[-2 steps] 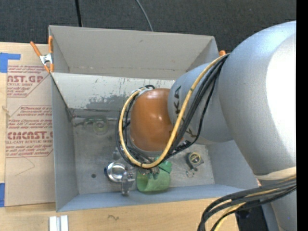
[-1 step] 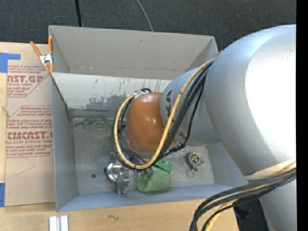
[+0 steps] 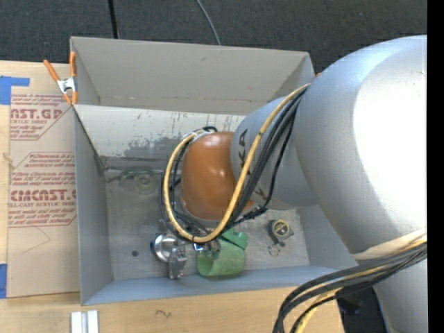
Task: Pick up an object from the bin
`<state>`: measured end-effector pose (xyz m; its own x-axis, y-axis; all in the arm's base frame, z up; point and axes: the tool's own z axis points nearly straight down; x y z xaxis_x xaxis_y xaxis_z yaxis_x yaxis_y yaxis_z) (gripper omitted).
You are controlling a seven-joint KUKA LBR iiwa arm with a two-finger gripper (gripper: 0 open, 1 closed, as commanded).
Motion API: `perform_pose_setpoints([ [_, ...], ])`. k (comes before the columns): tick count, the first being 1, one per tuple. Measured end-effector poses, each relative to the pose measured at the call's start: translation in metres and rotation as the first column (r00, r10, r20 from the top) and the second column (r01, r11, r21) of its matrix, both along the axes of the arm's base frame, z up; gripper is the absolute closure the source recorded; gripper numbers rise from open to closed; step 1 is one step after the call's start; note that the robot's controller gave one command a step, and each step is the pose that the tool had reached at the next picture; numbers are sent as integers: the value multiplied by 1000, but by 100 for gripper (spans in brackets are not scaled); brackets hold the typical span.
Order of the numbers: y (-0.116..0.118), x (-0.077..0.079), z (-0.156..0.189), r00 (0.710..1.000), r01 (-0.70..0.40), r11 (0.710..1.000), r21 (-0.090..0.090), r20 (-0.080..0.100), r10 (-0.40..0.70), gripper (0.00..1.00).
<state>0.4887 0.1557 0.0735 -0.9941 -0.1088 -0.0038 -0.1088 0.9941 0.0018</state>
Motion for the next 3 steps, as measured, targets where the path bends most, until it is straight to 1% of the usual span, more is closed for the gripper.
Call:
perform_pose_setpoints([
  [1,0,0,1,1000,0,1000,0,0,0,100],
  [2,1,1,39,1000,0,1000,0,0,0,100],
  [3,2,2,124,1000,-1,1000,1,4,1,100],
])
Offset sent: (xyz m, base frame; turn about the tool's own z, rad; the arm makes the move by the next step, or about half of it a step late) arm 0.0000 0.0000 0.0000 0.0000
